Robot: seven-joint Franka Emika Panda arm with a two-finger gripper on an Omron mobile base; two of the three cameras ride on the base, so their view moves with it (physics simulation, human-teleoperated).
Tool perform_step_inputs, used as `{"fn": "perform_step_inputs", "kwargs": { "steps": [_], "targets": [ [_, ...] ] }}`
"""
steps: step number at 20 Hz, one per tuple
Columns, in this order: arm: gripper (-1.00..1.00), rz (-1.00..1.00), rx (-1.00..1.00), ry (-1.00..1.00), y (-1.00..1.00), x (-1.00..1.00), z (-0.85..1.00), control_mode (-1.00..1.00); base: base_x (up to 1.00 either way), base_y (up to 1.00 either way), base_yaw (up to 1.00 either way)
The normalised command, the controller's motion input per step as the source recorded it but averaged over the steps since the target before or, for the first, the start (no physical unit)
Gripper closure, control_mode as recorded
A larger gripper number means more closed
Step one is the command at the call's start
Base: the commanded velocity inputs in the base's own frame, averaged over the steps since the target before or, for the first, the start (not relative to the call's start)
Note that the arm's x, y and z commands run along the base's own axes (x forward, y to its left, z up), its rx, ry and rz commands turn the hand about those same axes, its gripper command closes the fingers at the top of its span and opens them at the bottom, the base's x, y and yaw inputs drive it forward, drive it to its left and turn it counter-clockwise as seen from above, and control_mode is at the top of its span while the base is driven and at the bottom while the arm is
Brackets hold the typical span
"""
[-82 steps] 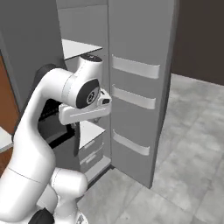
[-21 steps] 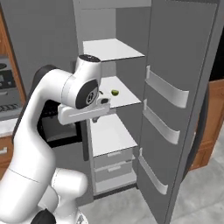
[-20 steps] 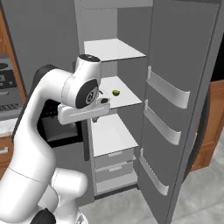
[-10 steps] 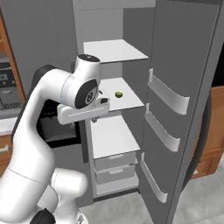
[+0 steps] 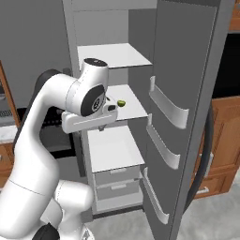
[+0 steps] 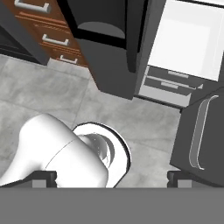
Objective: Retrieve the apple and kiwi from the fridge and place them into the bowl on the dining table.
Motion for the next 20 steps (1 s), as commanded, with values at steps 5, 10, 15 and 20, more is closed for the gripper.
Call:
{"fn": "perform_step_inputs", "kwargs": {
  "steps": [5,10,15,20],
  "targets": [
    [-1.00,0.00,0.00,0.00,0.00,0.00,0.00,1.00,0.00,-0.37,0.08],
    [-1.00,0.00,0.00,0.00,0.00,0.00,0.00,1.00,0.00,-0.33,0.08],
    [-1.00,0.00,0.00,0.00,0.00,0.00,0.00,1.00,0.00,-0.28,0.07],
    [-1.00,0.00,0.00,0.00,0.00,0.00,0.00,1.00,0.00,-0.40,0.05]
  ]
}}
